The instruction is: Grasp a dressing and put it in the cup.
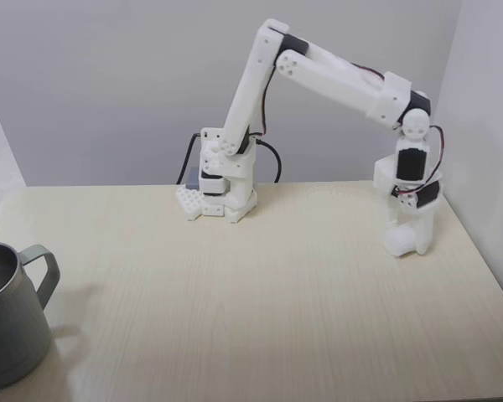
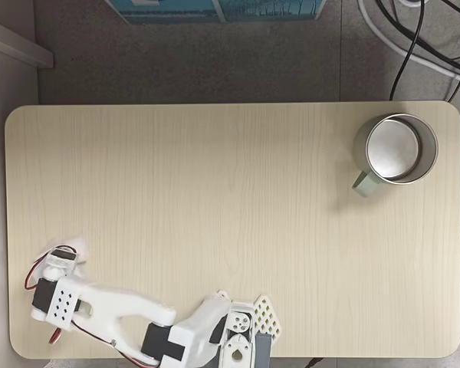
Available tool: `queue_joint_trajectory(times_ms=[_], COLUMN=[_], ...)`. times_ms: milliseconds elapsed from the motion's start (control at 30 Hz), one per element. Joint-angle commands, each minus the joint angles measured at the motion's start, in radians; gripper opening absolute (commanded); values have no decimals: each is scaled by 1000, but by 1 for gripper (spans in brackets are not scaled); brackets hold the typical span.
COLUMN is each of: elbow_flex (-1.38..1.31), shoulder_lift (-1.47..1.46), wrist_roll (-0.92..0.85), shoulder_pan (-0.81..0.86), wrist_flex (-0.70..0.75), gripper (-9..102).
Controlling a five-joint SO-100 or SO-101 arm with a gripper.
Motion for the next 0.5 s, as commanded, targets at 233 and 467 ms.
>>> queue_joint_trajectory(times_ms=[233, 467], elbow_flex=[95, 97], shoulder_lift=[31, -132], wrist_roll=[-132, -127], shoulder_pan=[-14, 49], wrist_flex=[11, 91], gripper=[0, 0])
